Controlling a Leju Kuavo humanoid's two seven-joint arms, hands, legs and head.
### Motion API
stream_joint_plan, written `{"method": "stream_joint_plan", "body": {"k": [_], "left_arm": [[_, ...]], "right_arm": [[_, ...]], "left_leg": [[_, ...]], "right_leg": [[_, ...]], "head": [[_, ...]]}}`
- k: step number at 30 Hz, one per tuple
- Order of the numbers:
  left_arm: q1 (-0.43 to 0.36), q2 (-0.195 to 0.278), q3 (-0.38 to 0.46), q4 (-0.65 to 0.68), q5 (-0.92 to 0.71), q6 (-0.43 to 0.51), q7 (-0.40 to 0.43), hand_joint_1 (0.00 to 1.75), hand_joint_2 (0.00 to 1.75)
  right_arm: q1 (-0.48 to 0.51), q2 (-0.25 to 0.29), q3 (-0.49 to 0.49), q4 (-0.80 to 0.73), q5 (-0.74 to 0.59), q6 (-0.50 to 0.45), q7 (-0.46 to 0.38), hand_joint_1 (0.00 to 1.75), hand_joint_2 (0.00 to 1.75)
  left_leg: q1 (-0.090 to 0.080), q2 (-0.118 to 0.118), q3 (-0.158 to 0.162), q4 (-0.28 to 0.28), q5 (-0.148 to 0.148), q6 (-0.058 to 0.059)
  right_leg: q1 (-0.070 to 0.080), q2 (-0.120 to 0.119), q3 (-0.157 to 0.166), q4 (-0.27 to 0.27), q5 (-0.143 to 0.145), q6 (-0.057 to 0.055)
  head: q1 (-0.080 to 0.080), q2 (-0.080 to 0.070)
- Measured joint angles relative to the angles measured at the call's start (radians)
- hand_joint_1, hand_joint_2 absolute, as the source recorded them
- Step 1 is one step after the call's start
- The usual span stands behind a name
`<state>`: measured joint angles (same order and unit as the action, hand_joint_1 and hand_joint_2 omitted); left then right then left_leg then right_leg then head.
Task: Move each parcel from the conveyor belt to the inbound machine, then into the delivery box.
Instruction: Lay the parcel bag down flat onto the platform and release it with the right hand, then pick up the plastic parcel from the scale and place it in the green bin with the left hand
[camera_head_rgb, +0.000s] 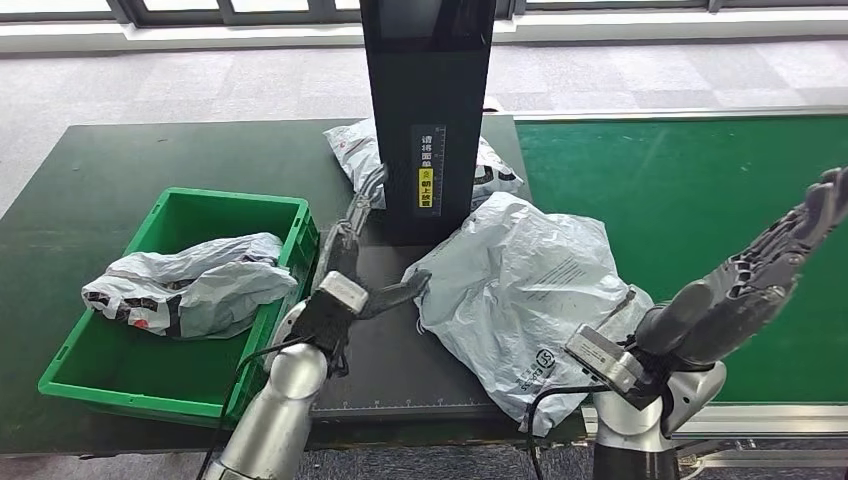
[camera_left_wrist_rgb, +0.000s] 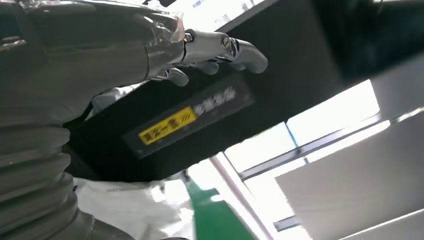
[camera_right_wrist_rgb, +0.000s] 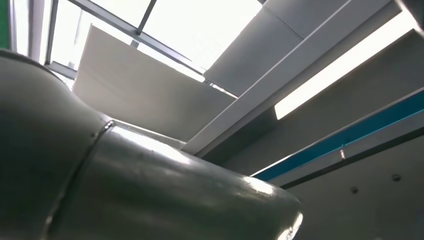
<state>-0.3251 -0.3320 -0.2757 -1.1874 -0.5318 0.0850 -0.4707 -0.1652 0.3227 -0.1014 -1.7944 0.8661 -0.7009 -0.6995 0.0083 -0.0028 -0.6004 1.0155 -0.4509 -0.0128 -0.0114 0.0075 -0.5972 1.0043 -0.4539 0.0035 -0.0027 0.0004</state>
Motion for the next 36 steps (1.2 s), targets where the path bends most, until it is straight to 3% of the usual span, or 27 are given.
{"method": "stream_joint_plan", "body": {"k": [4,11,17,27,32,36], "left_arm": [[-0.112,-0.028,-0.096,0.231,-0.022,0.091,0.082,0.0,1.75],[-0.225,-0.041,-0.367,0.487,0.091,0.172,0.239,0.0,1.75],[-0.247,-0.042,-0.594,0.595,0.131,0.216,0.342,0.0,1.75],[-0.281,-0.041,-0.845,0.686,0.039,0.245,0.547,0.0,1.75],[-0.289,-0.041,-0.909,0.713,0.018,0.243,0.571,0.0,1.75],[-0.3,-0.041,-0.957,0.725,-0.037,0.192,0.623,1.71,1.75]], "right_arm": [[0.001,-0.002,-0.027,0.011,-0.024,0.001,0.0,0.0,1.75],[-0.012,-0.004,-0.047,0.093,-0.023,0.001,0.0,0.0,1.75],[-0.02,-0.004,-0.06,0.148,-0.019,0.001,0.0,0.0,1.75],[-0.02,-0.004,-0.063,0.162,-0.014,0.001,0.019,0.0,1.75],[-0.02,-0.004,-0.063,0.162,-0.011,0.001,0.02,0.0,1.75],[-0.019,-0.004,-0.063,0.162,-0.01,0.001,0.025,0.0,1.75]], "left_leg": [[0.0,-0.001,0.0,0.0,0.0,0.0],[0.0,-0.001,-0.001,0.0,0.0,0.0],[0.0,-0.002,-0.001,0.0,0.0,0.0],[0.0,-0.002,-0.001,0.0,0.0,0.0],[0.0,-0.002,-0.001,0.0,0.0,0.0],[0.0,-0.002,-0.001,0.0,0.0,0.0]], "right_leg": [[-0.001,0.0,0.001,0.0,0.001,0.0],[0.0,0.0,0.001,0.0,0.0,0.0],[0.0,-0.001,0.0,0.0,0.0,0.0],[0.0,-0.001,0.001,0.0,-0.001,0.0],[0.0,-0.001,0.001,0.0,-0.001,0.0],[0.0,-0.001,0.001,0.0,-0.001,0.0]], "head": [[0.0,0.0],[0.0,0.0],[0.0,0.0],[0.0,0.0],[0.0,0.0],[0.0,0.0]]}}
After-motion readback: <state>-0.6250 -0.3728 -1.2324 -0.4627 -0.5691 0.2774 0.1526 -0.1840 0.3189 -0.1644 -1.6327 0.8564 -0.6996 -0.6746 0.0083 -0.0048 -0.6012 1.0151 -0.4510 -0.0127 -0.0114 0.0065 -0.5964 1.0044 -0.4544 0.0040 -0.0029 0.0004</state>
